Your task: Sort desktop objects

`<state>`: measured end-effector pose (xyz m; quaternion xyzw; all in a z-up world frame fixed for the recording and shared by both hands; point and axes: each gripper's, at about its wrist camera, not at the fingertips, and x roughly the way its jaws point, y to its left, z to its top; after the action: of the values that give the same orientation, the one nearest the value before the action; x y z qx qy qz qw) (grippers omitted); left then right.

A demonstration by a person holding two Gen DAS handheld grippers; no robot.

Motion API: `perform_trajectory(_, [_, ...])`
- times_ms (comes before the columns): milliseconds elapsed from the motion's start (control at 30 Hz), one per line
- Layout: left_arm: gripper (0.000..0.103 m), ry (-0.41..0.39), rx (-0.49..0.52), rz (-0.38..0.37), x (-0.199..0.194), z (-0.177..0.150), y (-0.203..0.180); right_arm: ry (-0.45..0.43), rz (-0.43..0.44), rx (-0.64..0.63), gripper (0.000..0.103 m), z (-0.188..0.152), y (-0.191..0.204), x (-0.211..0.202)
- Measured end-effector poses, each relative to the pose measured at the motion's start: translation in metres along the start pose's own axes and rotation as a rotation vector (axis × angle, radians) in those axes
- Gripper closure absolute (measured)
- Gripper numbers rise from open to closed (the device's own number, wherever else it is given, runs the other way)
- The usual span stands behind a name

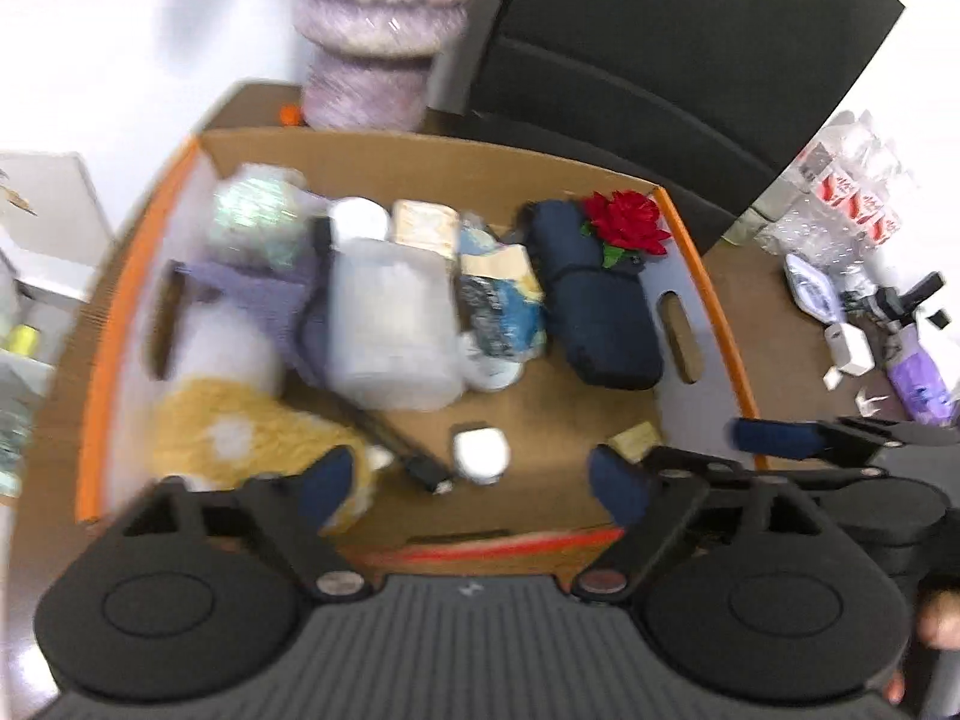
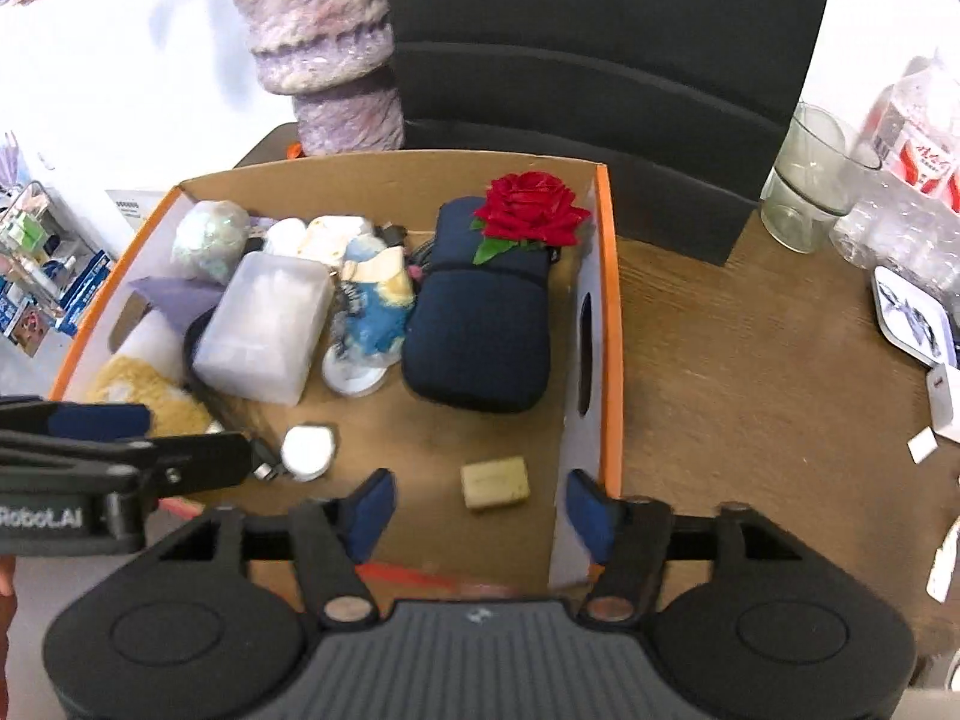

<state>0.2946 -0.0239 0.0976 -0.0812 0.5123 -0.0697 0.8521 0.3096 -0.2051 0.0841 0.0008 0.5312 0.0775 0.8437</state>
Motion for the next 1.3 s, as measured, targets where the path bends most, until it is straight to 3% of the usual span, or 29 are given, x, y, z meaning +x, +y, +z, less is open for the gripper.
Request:
perform_trajectory(33, [0.000, -0.022, 0.006, 0.042, -0.007, -0.005, 0.000, -0.003, -0.005, -0.010, 0.024, -0.002, 0.004, -0.005])
perform_trajectory(100, [0.000, -0.034, 0.022, 0.112, -0.020, -0.015, 0.002, -0.023, -0.035, -0.031, 0.020, -0.008, 0.012, -0.019])
perform_trajectory(233, [0.000, -0.035, -0.012, 0.169, -0.042, -0.028, 0.014, -0.063, -0.045, -0.033, 0.018, -0.020, 0.026, -0.043])
perform_trajectory(467, [0.000, -0.269, 0.008, 0.239, -0.091, -0.075, 0.022, -0.292, -0.080, -0.099, 0.012, -0.067, 0.062, -0.077])
perform_trajectory(700, [0.000, -0.329, 0.003, 0.262, -0.097, -0.129, 0.032, -0.386, -0.095, -0.105, 0.011, -0.126, 0.081, -0.075])
perform_trajectory(800, [0.000, -0.369, 0.042, 0.223, -0.094, -0.170, 0.038, -0.413, -0.084, -0.111, 0.011, -0.167, 0.086, -0.067])
perform_trajectory(933, [0.000, -0.341, 0.077, 0.219, -0.082, -0.218, 0.040, -0.407, -0.070, -0.091, 0.011, -0.217, 0.085, -0.053])
perform_trajectory(1067, [0.000, -0.362, 0.107, 0.214, -0.079, -0.262, 0.037, -0.425, -0.055, -0.089, 0.011, -0.264, 0.080, -0.045])
perform_trajectory(1300, [0.000, -0.344, 0.057, 0.228, -0.076, -0.316, 0.048, -0.435, 0.004, -0.040, 0.005, -0.313, 0.075, -0.052])
